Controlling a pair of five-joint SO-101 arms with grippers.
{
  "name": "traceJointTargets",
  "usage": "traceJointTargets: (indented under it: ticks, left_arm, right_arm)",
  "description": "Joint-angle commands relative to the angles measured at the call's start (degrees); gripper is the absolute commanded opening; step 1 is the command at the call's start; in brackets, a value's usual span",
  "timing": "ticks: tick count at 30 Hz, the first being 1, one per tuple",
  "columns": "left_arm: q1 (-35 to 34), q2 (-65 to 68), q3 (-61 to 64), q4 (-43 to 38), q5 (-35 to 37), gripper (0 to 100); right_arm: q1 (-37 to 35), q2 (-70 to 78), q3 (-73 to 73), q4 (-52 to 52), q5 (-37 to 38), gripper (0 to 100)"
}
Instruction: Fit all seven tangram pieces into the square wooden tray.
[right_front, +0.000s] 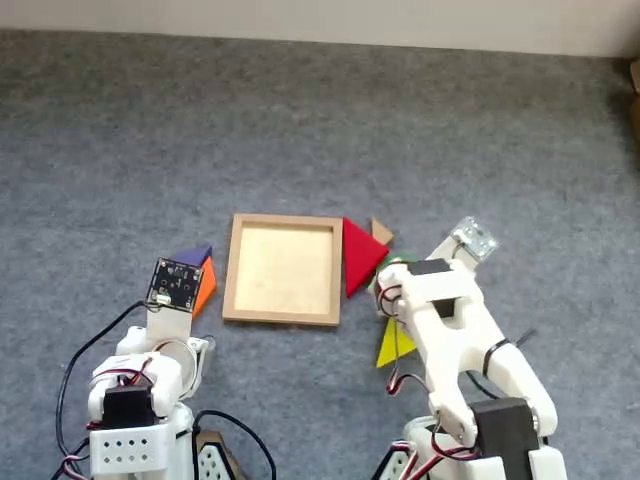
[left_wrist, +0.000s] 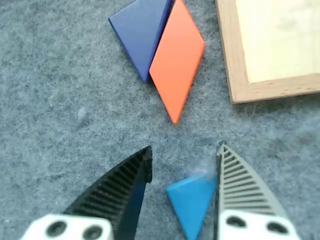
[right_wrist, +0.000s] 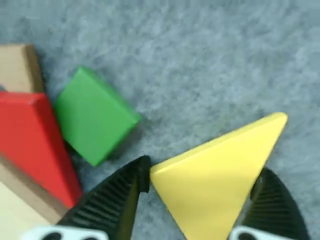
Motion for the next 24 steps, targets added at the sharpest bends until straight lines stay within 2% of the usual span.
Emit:
traceJointTargets:
  ticks: [1, 7, 11, 16, 24]
  left_arm:
    - [-0.31, -2.42, 1.10, 0.35, 0.35, 21]
    - [-0.31, -2.42, 1.10, 0.35, 0.35, 21]
    - [-0.31, -2.42, 1.10, 0.35, 0.35, 21]
    - [-0.31, -2.42, 1.10, 0.35, 0.35, 21]
    - [-0.31, -2.42, 1.10, 0.35, 0.35, 21]
  right_arm:
    - [2.33, 0.66, -1.89, -0.84, -0.09, 23.0]
    - [2.59, 0.57, -1.89, 0.04, 3.43, 22.8]
    - [2.59, -1.10, -4.53, 5.93, 5.63, 22.8]
    - [2.33, -10.24, -6.73, 14.55, 10.11, 22.8]
    - [1.19, -23.34, -6.81, 15.16, 23.03, 22.8]
